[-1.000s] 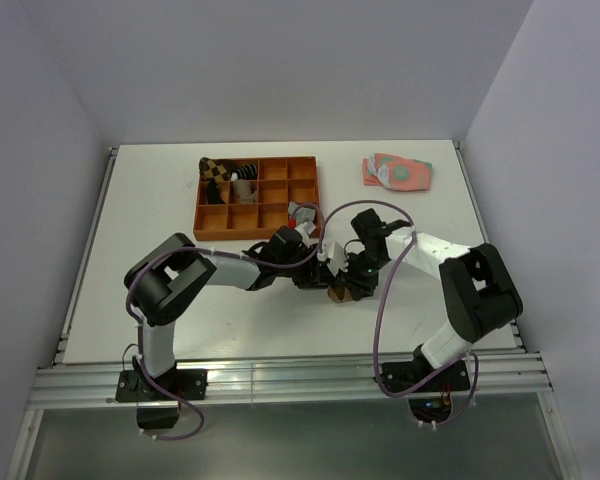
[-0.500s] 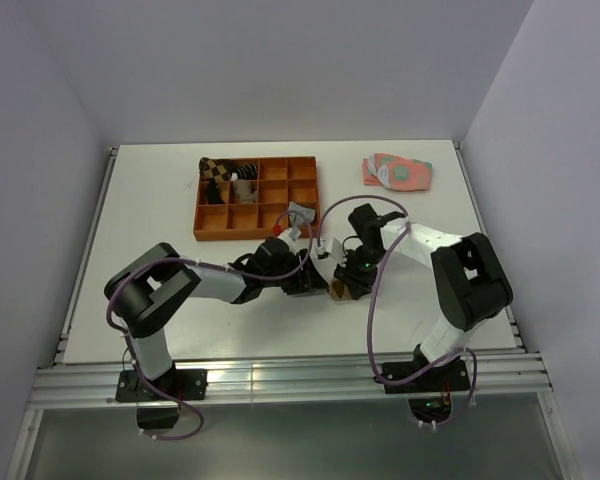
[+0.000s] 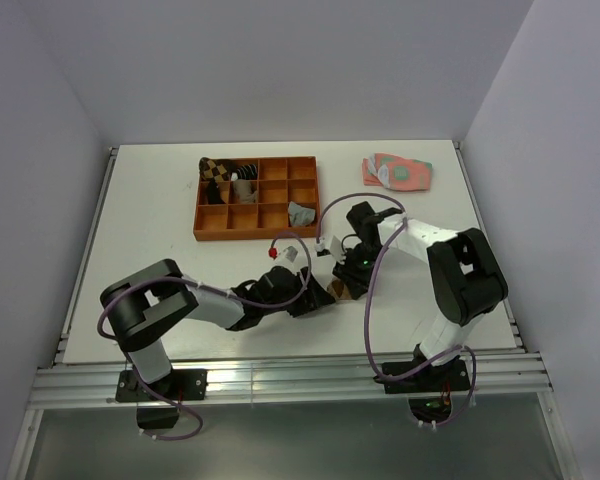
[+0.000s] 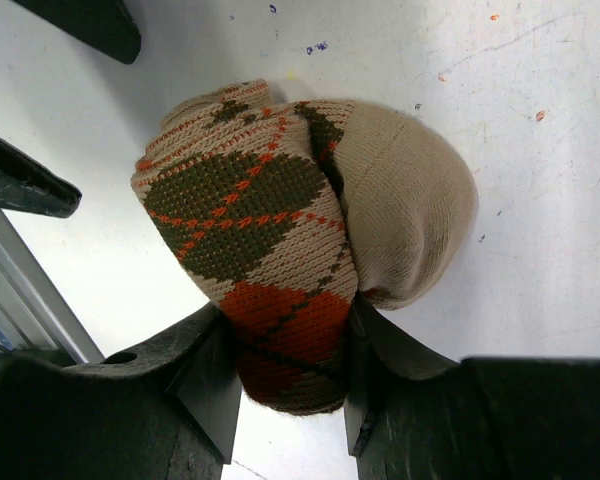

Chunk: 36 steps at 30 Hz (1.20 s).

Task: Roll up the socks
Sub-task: Roll the sock at the center of the board.

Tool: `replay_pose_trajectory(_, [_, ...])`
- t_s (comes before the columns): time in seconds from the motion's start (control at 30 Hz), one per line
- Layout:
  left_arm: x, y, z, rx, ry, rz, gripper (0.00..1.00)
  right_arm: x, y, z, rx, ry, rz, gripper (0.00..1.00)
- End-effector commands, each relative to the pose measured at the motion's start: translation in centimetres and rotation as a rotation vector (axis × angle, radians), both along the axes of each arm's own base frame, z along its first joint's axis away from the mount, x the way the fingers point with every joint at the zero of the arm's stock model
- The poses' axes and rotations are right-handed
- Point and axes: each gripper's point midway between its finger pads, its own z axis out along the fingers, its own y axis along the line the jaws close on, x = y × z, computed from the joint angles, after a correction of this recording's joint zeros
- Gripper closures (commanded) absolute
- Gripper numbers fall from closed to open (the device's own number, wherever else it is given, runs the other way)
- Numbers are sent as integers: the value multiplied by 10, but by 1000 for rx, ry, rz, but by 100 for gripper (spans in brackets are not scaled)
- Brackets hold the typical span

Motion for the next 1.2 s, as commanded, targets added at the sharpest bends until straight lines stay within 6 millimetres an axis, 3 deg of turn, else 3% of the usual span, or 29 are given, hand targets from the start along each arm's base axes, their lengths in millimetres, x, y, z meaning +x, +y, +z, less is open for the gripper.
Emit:
replay_pose_trajectory(0.0, [13, -2, 21, -129, 44, 212, 37, -13, -16, -15, -91, 78, -27, 82])
replay_pose_trajectory(0.2, [16, -6, 22, -250, 115, 374, 36, -16, -10, -13, -68, 111, -52, 82])
replay_pose_trajectory(0.5, [17, -11, 1, -189, 226, 601, 31, -19, 2, -12, -29, 167, -109, 83])
replay_pose_trajectory(0.97, [23, -11, -24, -113, 316, 759, 29, -26, 13, -9, 26, 241, -111, 85])
replay_pose_trajectory(1.17, [20, -8, -38, -57, 344, 781, 35, -29, 15, -6, 36, 256, -107, 85])
